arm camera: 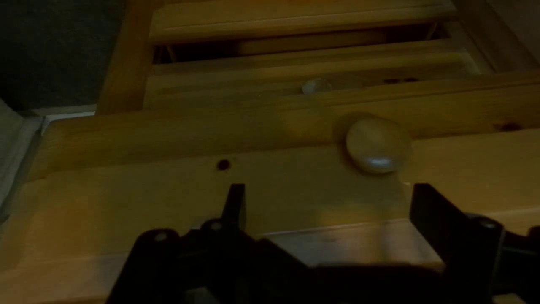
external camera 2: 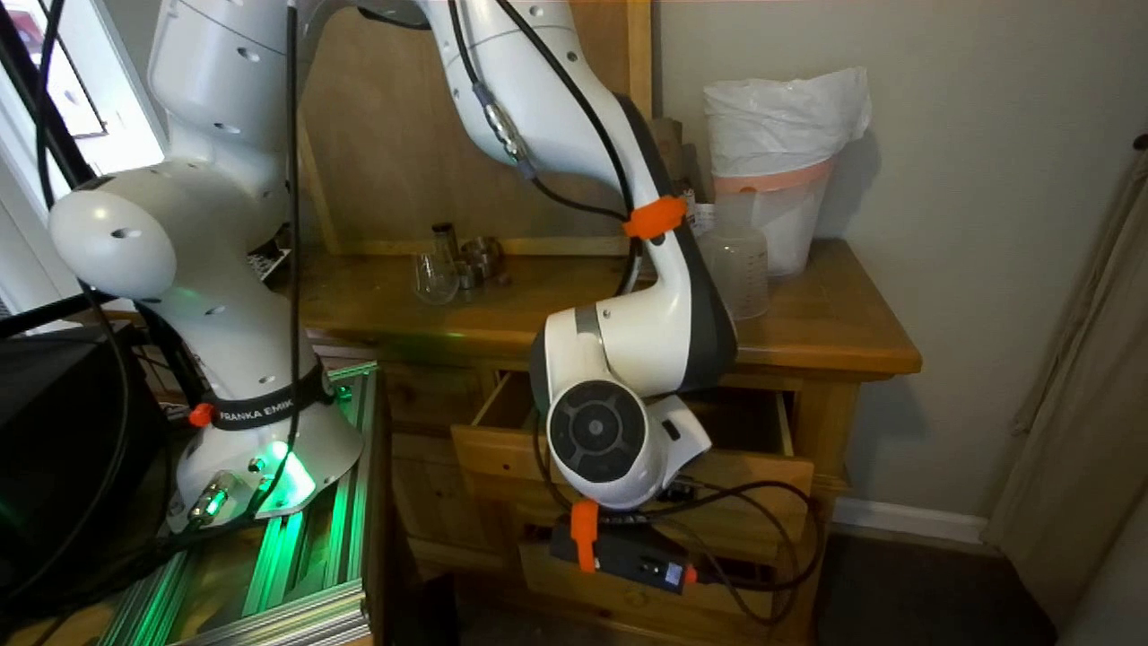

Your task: Open the top right drawer, remove the white towel from it and put it on the dresser

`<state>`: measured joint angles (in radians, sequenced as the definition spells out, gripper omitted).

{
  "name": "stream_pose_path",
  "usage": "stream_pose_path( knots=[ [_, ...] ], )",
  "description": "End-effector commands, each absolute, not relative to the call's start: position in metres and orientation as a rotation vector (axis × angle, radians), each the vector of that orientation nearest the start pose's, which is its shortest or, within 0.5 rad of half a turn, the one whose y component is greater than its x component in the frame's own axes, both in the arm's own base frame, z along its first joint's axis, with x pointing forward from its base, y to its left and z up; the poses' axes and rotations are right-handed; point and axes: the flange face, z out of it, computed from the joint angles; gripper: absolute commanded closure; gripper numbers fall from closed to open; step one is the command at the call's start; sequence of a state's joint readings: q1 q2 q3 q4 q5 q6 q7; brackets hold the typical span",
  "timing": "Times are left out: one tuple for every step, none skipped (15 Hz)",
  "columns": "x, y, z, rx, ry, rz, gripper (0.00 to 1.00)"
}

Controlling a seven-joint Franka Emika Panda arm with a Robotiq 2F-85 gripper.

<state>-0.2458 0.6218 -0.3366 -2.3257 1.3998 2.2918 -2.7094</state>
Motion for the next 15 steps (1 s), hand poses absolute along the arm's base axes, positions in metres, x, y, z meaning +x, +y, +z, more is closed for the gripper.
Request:
stream_pose_path(
  knots=[
    [0.354,-0.222,0.095,-2.46,-1.202,-0.751,0.0],
    [0.352,-0.215,0.1,-2.468,-1.203,-0.741,0.0],
    [0.351,-0.204,0.106,-2.483,-1.194,-0.722,0.0],
    [0.349,-0.195,0.112,-2.495,-1.213,-0.711,0.0],
    [0.347,-0.185,0.119,-2.504,-1.239,-0.704,0.0],
    [0.347,-0.177,0.126,-2.518,-1.264,-0.693,0.0],
    [0.346,-0.169,0.135,-2.532,-1.306,-0.682,0.0],
    [0.346,-0.164,0.142,-2.549,-1.345,-0.669,0.0],
    [0.345,-0.158,0.15,-2.564,-1.38,-0.659,0.0],
    [0.344,-0.15,0.157,-2.571,-1.405,-0.646,0.0],
    [0.344,-0.142,0.161,-2.581,-1.424,-0.638,0.0],
    [0.343,-0.133,0.164,-2.587,-1.448,-0.619,0.0],
    [0.344,-0.125,0.166,-2.591,-1.472,-0.597,0.0],
    [0.343,-0.117,0.167,-2.591,-1.488,-0.576,0.0],
    [0.345,-0.109,0.167,-2.603,-1.498,-0.554,0.0]
  ],
)
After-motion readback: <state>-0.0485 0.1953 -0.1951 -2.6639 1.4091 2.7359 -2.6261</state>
